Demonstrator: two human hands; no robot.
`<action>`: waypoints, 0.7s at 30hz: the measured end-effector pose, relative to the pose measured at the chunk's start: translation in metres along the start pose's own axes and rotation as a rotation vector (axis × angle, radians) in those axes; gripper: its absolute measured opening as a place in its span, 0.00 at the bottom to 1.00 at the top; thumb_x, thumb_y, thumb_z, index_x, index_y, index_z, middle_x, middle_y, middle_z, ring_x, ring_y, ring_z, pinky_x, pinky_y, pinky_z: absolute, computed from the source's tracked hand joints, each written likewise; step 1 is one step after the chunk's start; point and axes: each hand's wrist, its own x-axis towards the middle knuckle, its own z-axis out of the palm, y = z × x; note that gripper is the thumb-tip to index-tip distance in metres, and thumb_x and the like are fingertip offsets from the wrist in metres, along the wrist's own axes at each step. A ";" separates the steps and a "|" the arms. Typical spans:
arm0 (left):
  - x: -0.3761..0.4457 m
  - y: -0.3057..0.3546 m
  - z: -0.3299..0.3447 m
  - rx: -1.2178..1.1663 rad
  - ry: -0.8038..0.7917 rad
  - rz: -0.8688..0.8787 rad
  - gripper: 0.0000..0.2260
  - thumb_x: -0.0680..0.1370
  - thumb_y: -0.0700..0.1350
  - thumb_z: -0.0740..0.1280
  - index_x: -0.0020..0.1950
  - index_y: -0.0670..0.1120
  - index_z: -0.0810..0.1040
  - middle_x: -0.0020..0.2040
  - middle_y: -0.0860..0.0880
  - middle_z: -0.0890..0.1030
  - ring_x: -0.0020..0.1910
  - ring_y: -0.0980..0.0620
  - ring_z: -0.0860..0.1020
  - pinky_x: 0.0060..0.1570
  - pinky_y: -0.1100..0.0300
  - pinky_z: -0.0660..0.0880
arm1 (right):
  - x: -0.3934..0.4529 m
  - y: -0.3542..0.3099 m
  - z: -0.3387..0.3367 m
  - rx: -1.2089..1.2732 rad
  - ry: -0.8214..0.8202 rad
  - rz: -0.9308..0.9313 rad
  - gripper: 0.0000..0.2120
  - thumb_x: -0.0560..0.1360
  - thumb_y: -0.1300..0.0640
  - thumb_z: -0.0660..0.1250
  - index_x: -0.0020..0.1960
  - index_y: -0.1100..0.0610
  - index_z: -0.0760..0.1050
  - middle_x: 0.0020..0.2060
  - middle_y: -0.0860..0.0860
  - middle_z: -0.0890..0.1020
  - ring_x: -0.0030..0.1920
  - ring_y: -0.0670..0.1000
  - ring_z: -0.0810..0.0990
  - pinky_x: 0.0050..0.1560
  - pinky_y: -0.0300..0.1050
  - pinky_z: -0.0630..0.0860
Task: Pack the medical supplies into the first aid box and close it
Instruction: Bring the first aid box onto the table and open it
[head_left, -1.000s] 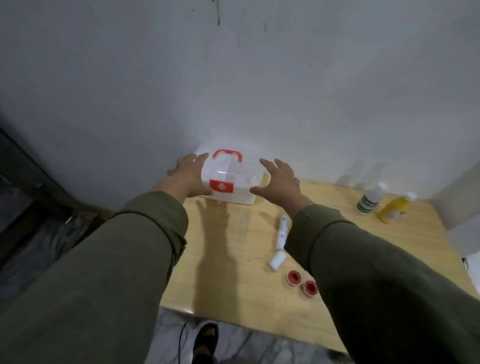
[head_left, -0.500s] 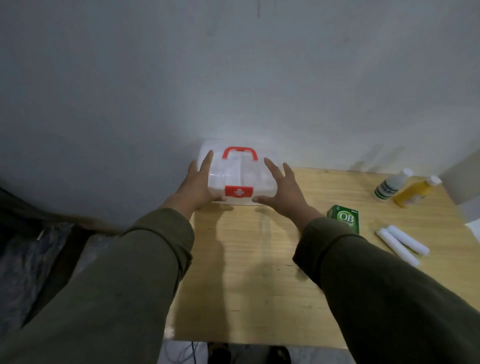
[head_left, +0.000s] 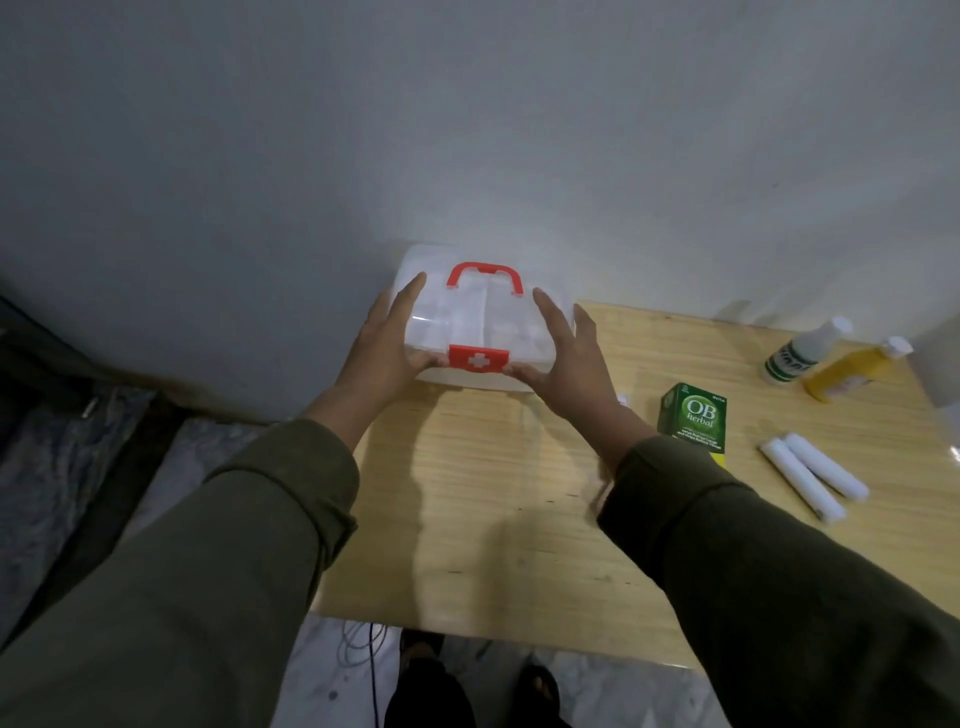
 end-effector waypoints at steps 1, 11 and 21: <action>-0.006 -0.001 0.000 -0.012 0.011 0.010 0.39 0.72 0.48 0.73 0.76 0.56 0.52 0.75 0.47 0.59 0.73 0.45 0.62 0.67 0.45 0.66 | -0.004 0.002 0.001 -0.005 0.011 -0.014 0.41 0.71 0.47 0.71 0.76 0.44 0.51 0.76 0.58 0.50 0.73 0.61 0.61 0.69 0.51 0.65; -0.032 -0.008 0.003 -0.022 0.059 0.015 0.37 0.73 0.46 0.72 0.75 0.57 0.54 0.74 0.48 0.61 0.72 0.46 0.62 0.67 0.48 0.66 | -0.016 0.014 0.011 -0.263 0.118 -0.178 0.42 0.69 0.39 0.69 0.76 0.49 0.54 0.77 0.60 0.50 0.76 0.61 0.51 0.73 0.60 0.60; -0.034 -0.002 0.001 0.021 0.056 -0.005 0.37 0.73 0.47 0.72 0.76 0.57 0.53 0.75 0.48 0.61 0.73 0.45 0.62 0.68 0.48 0.65 | -0.011 0.005 0.032 -0.751 0.118 -0.490 0.41 0.70 0.43 0.71 0.74 0.43 0.50 0.75 0.60 0.60 0.74 0.67 0.57 0.70 0.67 0.54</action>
